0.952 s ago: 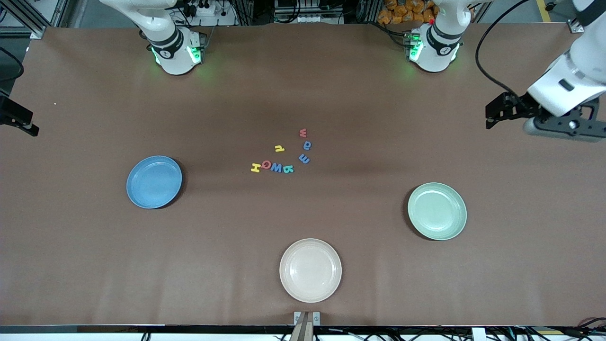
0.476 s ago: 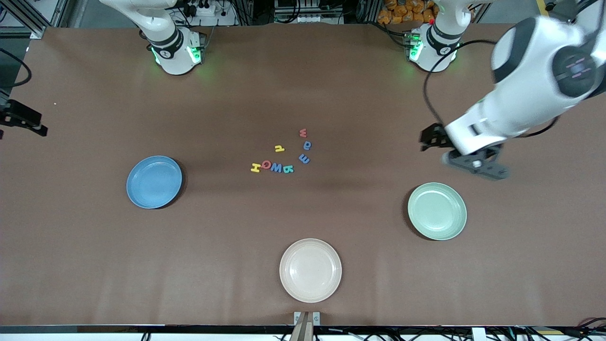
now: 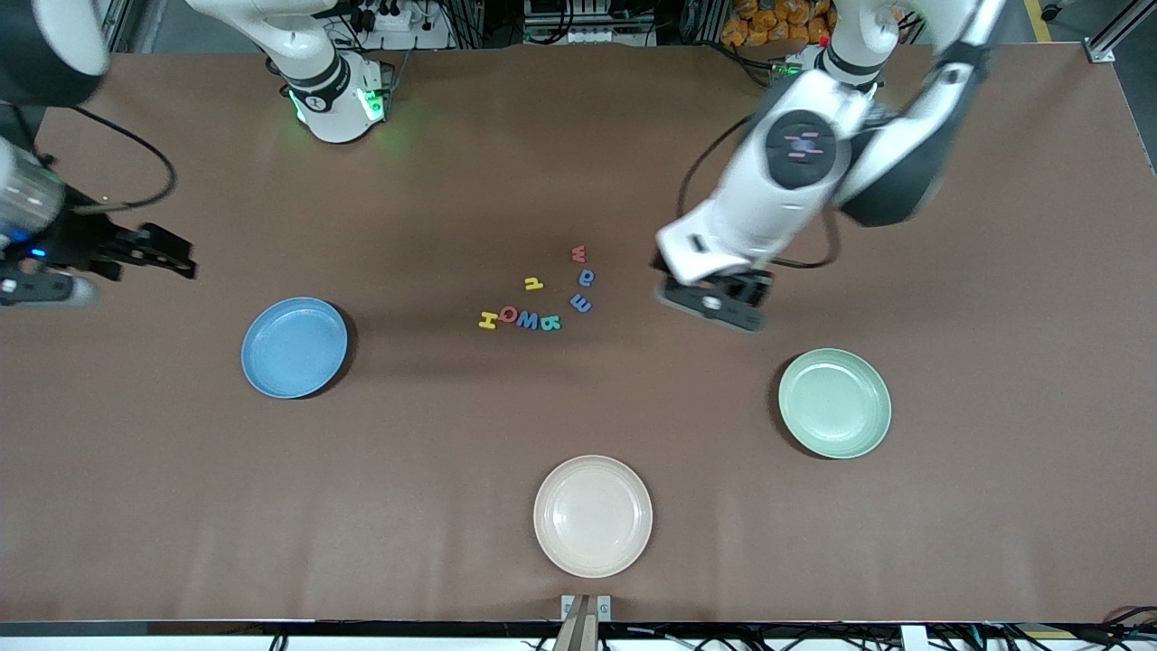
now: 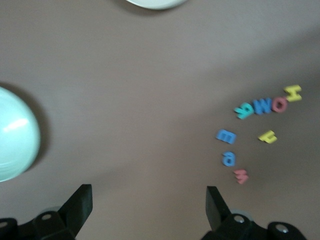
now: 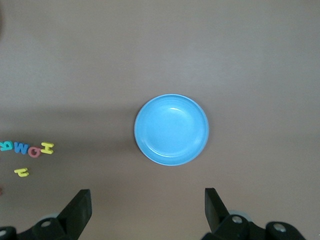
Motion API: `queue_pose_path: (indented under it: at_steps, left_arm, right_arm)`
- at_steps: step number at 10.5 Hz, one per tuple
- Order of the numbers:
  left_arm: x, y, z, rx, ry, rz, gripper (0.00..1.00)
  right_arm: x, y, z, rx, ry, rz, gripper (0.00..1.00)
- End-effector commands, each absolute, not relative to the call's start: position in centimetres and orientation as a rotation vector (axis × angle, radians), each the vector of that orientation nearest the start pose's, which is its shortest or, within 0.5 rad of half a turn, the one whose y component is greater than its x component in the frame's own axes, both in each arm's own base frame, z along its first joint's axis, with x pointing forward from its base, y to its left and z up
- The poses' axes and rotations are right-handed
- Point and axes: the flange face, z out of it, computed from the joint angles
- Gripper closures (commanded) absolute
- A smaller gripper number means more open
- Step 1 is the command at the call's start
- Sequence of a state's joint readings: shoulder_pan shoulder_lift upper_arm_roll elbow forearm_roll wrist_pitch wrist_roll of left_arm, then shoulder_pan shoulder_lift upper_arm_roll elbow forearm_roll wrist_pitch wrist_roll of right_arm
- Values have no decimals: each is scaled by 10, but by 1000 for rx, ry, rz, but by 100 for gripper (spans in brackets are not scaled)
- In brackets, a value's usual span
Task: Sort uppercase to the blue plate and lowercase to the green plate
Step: 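Move the right gripper toward the letters while the left gripper follows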
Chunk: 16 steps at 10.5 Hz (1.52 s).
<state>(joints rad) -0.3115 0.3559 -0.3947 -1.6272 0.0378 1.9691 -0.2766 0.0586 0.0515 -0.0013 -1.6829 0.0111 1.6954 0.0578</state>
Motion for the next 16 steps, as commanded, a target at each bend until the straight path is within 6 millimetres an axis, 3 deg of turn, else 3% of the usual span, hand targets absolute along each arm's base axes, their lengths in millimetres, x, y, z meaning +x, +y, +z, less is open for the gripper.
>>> queue_pose_path:
  at_steps: [1, 4, 5, 10, 12, 14, 16]
  left_arm:
    - [512, -440, 387, -3164, 679, 45, 0]
    - [499, -478, 330, -3116, 781, -28, 0]
    - [500, -479, 321, -3109, 797, -30, 0]
    - [496, -475, 312, -3111, 725, 5, 0]
    - [488, -473, 299, -3115, 620, 50, 0]
    - [467, -469, 275, -3086, 508, 136, 0]
    - [454, -472, 265, -3068, 319, 176, 0]
  right_arm:
    - [569, 61, 507, -3121, 43, 23, 0]
    - [564, 96, 429, -3045, 70, -47, 0]
    - [565, 109, 402, -3044, 70, -52, 0]
    - [571, 203, 283, -3032, 117, -68, 0]
    - [566, 221, 258, -3033, 145, -57, 0]
    - [558, 245, 249, -3030, 221, -51, 0]
    - [550, 266, 237, -3029, 310, -18, 0]
